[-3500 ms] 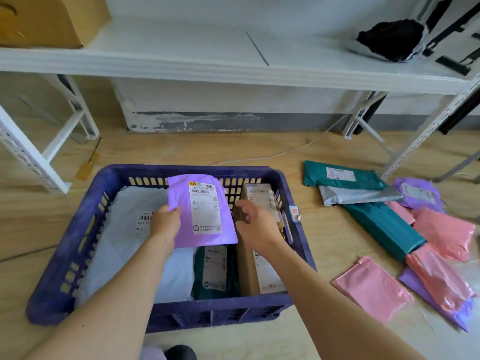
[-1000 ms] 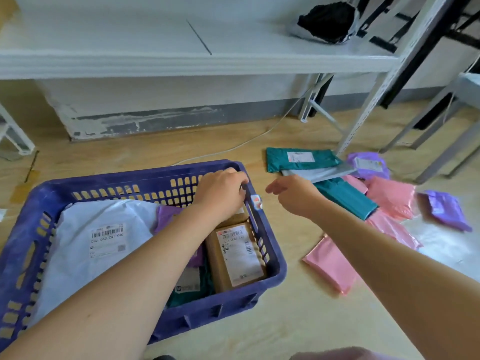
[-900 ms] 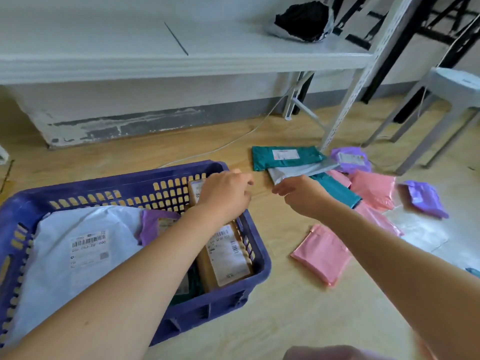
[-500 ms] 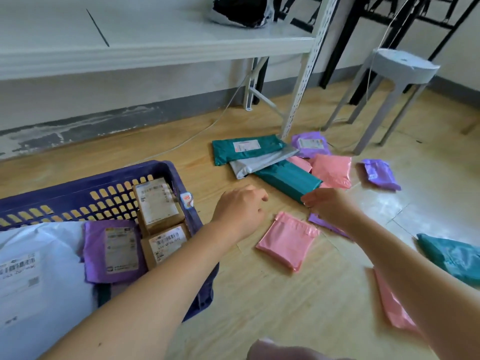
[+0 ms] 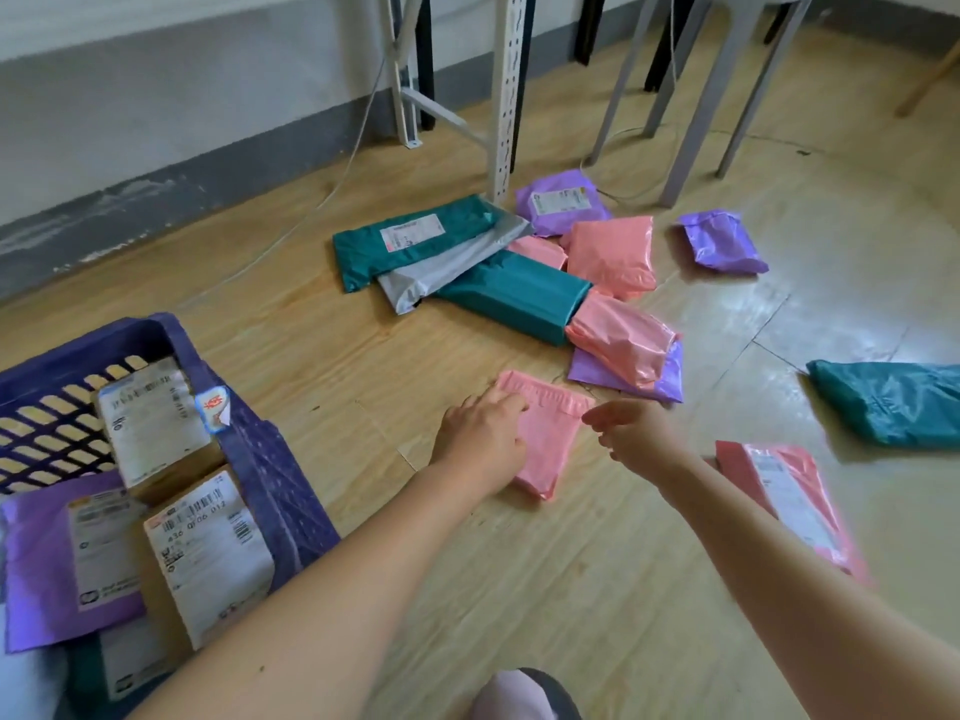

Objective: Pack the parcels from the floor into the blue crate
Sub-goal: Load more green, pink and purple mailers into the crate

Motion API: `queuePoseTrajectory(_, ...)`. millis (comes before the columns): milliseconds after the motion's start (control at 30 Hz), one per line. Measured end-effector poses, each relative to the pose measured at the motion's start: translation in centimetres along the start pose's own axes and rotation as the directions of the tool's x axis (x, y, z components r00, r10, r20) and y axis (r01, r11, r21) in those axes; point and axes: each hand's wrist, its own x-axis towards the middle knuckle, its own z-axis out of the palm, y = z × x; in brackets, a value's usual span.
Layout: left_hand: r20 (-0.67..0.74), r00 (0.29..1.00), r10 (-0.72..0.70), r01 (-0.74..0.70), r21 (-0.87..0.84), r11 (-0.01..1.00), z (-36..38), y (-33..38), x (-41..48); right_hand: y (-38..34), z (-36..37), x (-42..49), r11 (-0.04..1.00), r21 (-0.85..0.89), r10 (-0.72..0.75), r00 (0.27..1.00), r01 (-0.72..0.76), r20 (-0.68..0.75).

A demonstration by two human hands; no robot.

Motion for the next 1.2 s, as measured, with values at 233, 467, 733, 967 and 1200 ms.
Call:
queuePoseTrajectory(233,0.202,0.979,-0.008,0.018,-0.047,0.999,5.8,-0.4,3.4,6.3,2.3,3.7,0.975,0.097,0.201,0.979,-0.202,0.023)
queuePoseTrajectory(467,0.296,0.955,-0.032,0.040,-0.021,0.999,9.1,-2.3,4.9,8.3,5.0,5.1,0.774,0.404,0.450,0.873,-0.487,0.190)
queuePoseTrajectory(733,0.268,0.962,-0.053,0.065,-0.039,0.997,10.9,-4.1,5.4,7.8,6.8,6.9,0.543,0.631,0.469,0.823,-0.554,0.319)
queuePoseTrajectory(967,0.259,0.963,-0.077,0.091,-0.044,0.995,11.3,-4.6,5.2,8.9,8.2,8.5,0.606,0.537,0.528,0.801,-0.587,0.281)
queuePoseTrajectory(1200,0.222,0.972,-0.076,0.085,-0.030,0.996,11.5,-5.1,4.1,8.1,8.7,7.0,0.675,0.452,0.505,0.812,-0.583,0.293)
